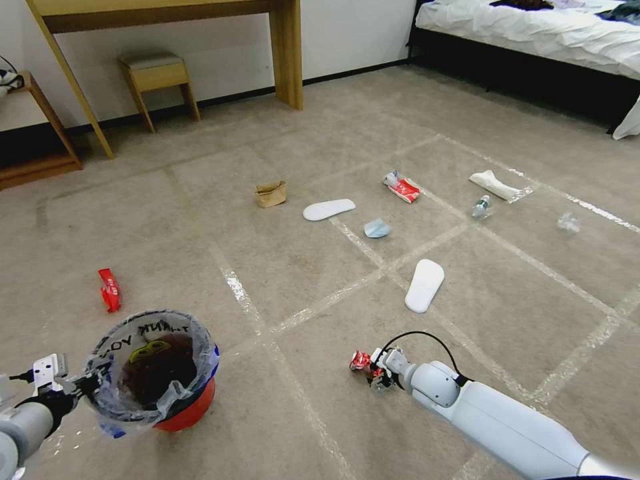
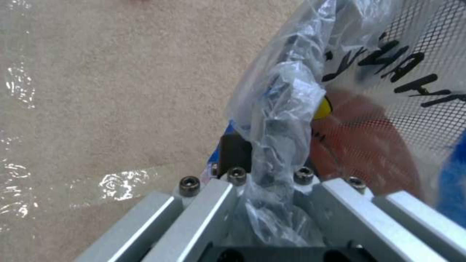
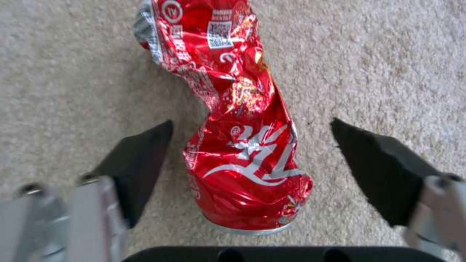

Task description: Pick up the trash bin and place the garbage on the floor into it.

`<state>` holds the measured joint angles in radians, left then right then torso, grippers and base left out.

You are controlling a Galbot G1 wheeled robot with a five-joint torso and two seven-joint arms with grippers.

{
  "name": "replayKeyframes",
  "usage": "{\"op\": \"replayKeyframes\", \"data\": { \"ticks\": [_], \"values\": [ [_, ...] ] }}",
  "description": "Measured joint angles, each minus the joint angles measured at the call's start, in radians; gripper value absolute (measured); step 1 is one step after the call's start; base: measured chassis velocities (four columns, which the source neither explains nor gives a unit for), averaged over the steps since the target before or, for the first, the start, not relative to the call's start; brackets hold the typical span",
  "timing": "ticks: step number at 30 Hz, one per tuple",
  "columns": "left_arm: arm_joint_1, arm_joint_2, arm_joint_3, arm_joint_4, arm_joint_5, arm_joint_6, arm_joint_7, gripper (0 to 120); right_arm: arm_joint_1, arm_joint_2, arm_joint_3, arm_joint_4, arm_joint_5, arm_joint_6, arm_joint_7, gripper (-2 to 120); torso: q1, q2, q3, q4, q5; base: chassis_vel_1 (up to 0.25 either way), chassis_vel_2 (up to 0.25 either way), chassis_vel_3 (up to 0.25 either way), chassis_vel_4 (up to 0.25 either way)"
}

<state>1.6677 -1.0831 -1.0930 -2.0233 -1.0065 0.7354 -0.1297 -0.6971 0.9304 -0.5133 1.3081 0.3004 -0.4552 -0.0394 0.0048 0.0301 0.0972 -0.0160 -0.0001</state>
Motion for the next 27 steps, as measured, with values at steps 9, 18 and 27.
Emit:
{"op": "replayKeyframes", "data": {
  "ticks": [9,18,27],
  "values": [
    [-0.004,0.001,0.001,0.002,0.000,0.000,0.002,1,0.000,0.022,-0.005,-0.058,-0.017,0.043,0.002,50,0.000,0.000,0.000,-0.0001,-0.0001,0.000,0.000,0.000,0.000],
    [-0.018,0.005,0.011,0.016,0.001,0.000,0.003,1,-0.005,0.019,0.007,-0.052,-0.012,0.052,0.004,48,0.000,0.000,0.000,0.0000,0.0004,0.000,0.000,0.000,0.000],
    [-0.027,0.011,0.020,0.019,0.002,0.000,0.000,1,-0.030,-0.012,0.061,0.021,0.017,0.052,0.017,48,0.000,0.000,0.000,0.0000,0.0002,0.000,0.000,0.000,0.000]
  ]
}}
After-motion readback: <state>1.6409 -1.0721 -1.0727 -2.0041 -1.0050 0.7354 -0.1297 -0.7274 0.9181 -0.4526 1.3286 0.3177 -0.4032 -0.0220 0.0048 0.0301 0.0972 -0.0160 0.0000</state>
